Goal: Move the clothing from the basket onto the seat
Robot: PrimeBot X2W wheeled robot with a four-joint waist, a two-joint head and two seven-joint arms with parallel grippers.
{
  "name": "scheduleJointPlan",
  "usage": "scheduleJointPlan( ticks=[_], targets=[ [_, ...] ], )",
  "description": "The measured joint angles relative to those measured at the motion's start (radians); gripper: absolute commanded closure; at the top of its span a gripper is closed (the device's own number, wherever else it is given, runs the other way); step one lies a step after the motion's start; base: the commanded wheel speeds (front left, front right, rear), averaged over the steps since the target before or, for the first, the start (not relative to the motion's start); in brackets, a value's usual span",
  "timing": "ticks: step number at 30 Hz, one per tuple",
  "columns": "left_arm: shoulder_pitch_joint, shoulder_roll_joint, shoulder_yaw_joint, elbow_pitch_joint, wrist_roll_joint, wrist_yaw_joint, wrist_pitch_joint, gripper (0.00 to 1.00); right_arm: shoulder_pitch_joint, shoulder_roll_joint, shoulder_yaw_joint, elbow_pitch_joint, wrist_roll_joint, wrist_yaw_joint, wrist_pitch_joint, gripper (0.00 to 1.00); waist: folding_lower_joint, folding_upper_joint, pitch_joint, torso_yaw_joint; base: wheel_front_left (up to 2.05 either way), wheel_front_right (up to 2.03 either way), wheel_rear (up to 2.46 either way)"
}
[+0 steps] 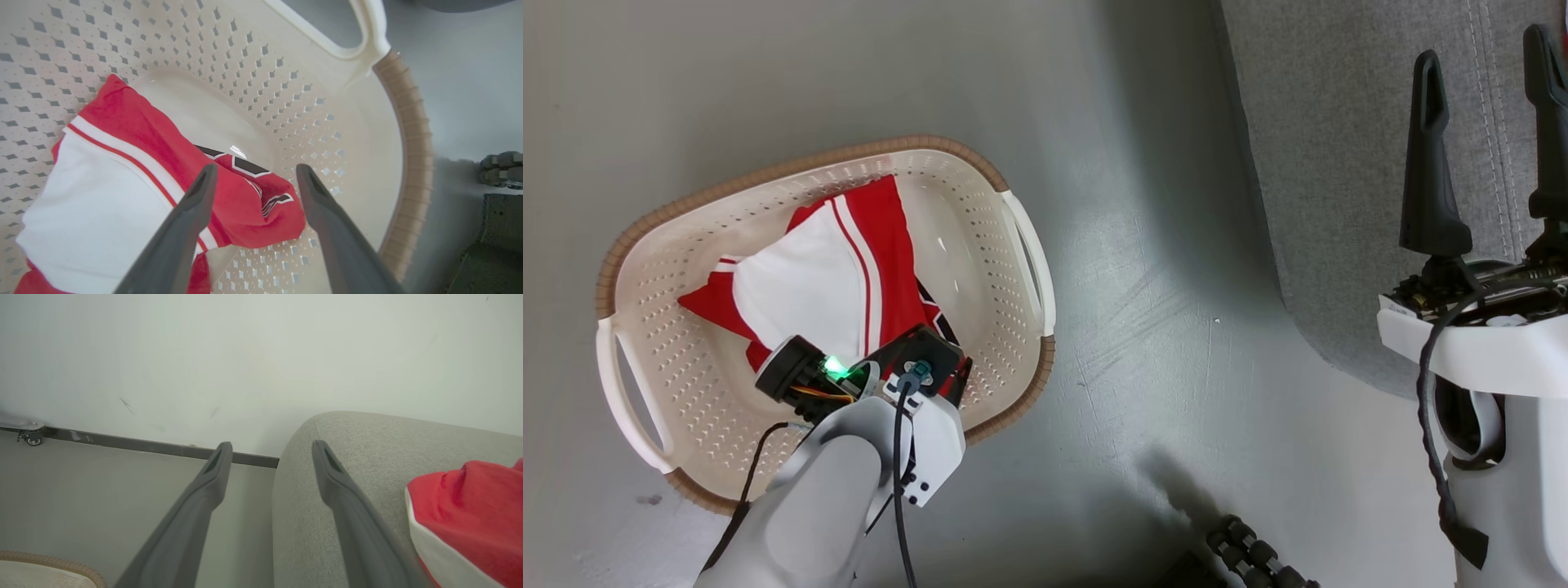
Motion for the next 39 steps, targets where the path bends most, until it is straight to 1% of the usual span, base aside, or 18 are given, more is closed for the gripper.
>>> scheduleJointPlan(
  ticks=[10,12,21,25,30,39],
  targets=[
    [-0.034,-0.010,0.006,0.050,-0.008,0.002,0.020,0.00,-0.037,0.000,0.009,0.010,0.005,0.000,-0.009,0.00,0.0000,0.0000,0.037,-0.016,0.00,0.00,0.00],
    [-0.042,-0.010,0.006,0.073,-0.007,0.019,0.038,0.00,-0.040,0.000,0.012,0.013,0.005,0.000,-0.013,0.00,0.0000,0.0000,0.047,-0.022,0.00,0.00,0.00],
    [-0.068,-0.011,0.011,0.118,-0.002,0.043,0.052,0.00,-0.059,0.000,0.013,0.031,0.009,0.000,-0.018,0.00,0.0000,0.0000,0.071,-0.034,0.00,0.00,0.00],
    [-0.085,-0.006,0.012,0.140,0.012,0.081,0.060,0.00,-0.061,0.000,0.017,0.035,0.009,0.000,-0.021,0.00,0.0000,0.0000,0.077,-0.036,0.00,0.00,0.00],
    [-0.103,-0.006,0.017,0.157,0.012,0.107,0.061,0.00,-0.076,0.000,0.018,0.038,0.009,0.000,-0.026,0.00,0.0000,0.0000,0.084,-0.037,0.00,0.00,0.00],
    [-0.110,-0.012,0.028,0.201,0.010,0.124,0.070,0.00,-0.079,0.000,0.019,0.042,0.008,0.000,-0.026,0.00,0.0000,0.0000,0.100,-0.039,0.00,0.00,0.00]
  ],
)
